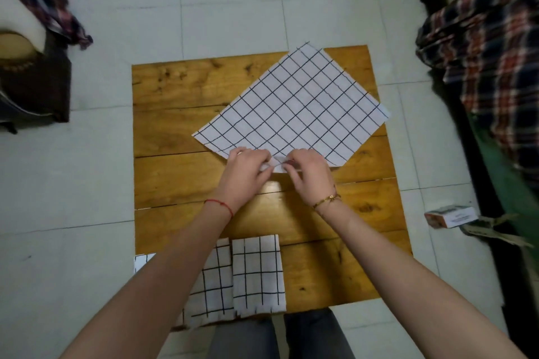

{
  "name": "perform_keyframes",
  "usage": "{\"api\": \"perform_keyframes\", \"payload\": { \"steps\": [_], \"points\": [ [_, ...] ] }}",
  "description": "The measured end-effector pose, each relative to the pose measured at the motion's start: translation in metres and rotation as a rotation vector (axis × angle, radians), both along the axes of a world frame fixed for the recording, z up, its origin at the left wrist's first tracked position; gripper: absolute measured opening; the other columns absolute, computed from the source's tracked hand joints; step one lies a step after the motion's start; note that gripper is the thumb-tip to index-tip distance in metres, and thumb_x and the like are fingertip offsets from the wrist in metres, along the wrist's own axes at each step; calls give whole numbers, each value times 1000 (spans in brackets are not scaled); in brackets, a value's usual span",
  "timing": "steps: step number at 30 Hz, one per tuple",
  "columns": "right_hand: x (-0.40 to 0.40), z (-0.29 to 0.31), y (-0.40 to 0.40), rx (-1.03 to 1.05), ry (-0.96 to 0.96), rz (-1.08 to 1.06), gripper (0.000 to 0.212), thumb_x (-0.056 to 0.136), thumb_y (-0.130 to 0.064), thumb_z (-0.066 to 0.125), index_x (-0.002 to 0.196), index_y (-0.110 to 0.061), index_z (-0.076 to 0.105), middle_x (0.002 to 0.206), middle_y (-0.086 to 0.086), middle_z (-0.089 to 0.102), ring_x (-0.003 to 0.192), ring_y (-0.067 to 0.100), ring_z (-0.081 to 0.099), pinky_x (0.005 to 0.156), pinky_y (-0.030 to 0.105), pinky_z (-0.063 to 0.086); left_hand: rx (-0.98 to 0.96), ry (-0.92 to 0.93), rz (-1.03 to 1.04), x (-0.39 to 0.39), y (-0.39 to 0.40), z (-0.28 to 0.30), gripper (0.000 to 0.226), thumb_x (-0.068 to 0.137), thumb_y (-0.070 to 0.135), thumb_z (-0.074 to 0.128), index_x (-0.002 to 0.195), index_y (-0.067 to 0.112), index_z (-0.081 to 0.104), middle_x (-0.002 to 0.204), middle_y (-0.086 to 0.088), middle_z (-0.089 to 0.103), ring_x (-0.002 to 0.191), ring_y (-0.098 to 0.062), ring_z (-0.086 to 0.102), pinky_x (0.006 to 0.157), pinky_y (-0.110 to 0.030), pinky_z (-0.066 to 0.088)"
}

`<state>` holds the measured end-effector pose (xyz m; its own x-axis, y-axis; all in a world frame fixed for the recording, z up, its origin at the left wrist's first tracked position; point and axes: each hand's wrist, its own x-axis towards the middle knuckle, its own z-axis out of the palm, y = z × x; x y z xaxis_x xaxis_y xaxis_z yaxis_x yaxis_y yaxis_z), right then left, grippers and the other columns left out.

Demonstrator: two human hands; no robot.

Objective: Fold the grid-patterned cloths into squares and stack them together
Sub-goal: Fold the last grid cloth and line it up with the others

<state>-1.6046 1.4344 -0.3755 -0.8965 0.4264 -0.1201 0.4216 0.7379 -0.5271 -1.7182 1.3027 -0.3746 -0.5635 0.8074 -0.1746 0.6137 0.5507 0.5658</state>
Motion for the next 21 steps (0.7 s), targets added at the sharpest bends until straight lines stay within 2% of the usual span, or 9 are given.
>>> {"api": "perform_keyframes", "payload": {
  "steps": [4,8,12,14,17,21],
  "points": [
    [-6,50,8,10,94,-15,10,86,-18,60,77,-16,56,69,-10,49,73,22,52,68,29,34,37,36,-15,-8,-3,48,9,86,27,61,82,21,54,71,10,57,70,-15,50,95,-36,38],
    [-9,104,25,-65,161,-102,10,85,-21,62,80,-13,62,74,-1,63,75,19,56,67,29,41,45,77,41,-13,-13,95,12,84,28,67,95,23,64,84,7,67,84,-17,60,96,-34,34],
    [-5,164,42,-141,256,-143,11,85,-20,66,80,-11,65,76,-2,65,75,16,59,64,22,37,96,154,134,-17,-21,148,4,85,25,67,86,21,68,82,5,69,84,-19,64,91,-34,40],
    [0,191,51,-114,287,-128,12,85,-21,67,83,-10,67,76,0,66,74,17,58,64,20,35,119,198,166,-18,-24,175,5,86,27,66,84,22,67,82,5,69,82,-18,64,91,-35,43],
    [4,225,63,-73,313,-122,18,84,-24,67,71,-13,61,63,-4,56,64,15,51,58,23,28,147,274,185,-19,-26,209,9,86,32,67,82,24,66,82,8,70,82,-17,65,91,-39,45],
    [15,268,80,-22,318,-81,21,85,-29,66,71,-13,65,62,-3,58,65,17,54,56,24,26,178,354,190,-16,-31,257,11,85,35,67,83,25,64,78,12,67,79,-12,65,92,-39,46]
  ]
}}
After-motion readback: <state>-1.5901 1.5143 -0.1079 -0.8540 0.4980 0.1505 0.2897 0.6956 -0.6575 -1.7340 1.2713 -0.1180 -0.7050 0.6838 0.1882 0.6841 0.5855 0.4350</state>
